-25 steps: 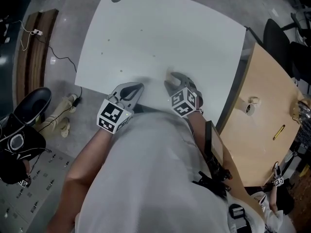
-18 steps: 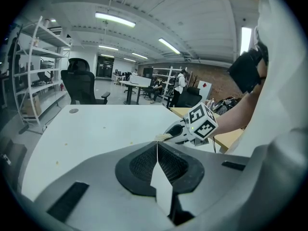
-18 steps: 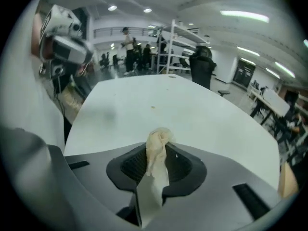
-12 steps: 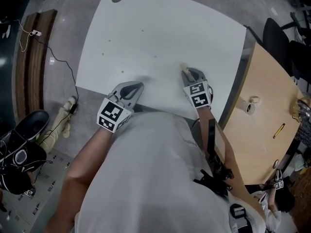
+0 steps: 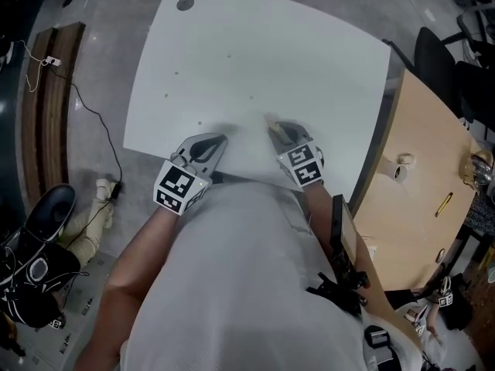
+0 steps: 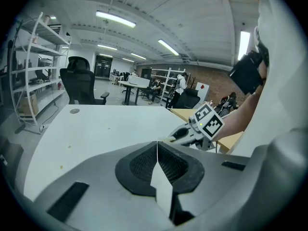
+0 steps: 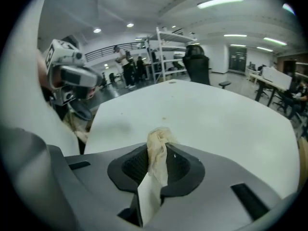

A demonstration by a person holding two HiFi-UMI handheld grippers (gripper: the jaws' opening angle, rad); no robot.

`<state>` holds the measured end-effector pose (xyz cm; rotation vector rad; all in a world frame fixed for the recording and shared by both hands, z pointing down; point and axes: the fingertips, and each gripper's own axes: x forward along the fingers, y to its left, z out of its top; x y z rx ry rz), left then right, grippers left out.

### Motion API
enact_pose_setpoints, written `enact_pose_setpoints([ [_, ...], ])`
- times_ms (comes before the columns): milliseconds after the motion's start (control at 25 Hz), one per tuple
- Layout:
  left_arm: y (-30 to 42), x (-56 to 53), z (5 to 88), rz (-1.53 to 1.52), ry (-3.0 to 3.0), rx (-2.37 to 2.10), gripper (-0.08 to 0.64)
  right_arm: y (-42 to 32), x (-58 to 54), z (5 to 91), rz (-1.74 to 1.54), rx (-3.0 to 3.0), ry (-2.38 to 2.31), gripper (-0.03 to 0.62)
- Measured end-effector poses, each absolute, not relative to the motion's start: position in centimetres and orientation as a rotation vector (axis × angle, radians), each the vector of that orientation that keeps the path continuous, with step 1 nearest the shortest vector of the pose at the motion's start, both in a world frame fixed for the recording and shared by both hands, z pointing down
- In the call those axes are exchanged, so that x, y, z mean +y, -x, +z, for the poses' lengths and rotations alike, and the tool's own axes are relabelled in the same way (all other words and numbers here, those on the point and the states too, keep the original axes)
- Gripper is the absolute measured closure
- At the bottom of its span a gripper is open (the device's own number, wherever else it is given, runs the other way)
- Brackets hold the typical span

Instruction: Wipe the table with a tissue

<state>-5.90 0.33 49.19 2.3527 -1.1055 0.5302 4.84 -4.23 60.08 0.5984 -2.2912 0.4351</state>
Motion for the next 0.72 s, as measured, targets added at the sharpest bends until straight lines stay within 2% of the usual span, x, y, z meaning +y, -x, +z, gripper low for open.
enact_pose_setpoints([
  [120,7.6,0.4,49.5,0.527,-2.349,-1.108,0.549,-6.9,-9.2,60.0,0.435,-2.247,-0.783,0.525],
  [240,9.1,0.4,49.5,0.517,-2.351,-1.113,0.549,-7.1,-11.6,61.1,0.407,-2.177,-0.768,0.525],
  [480,12.6,0.6,49.5,0.490,-2.335,-1.147,0.549,-6.0,-11.9,62.3,0.351,-2.050,-0.687,0.525],
  [720,12.9,1.4,49.6,0.475,-2.333,-1.157,0.549,-4.3,-10.0,62.2,0.348,-2.042,-0.618,0.525],
])
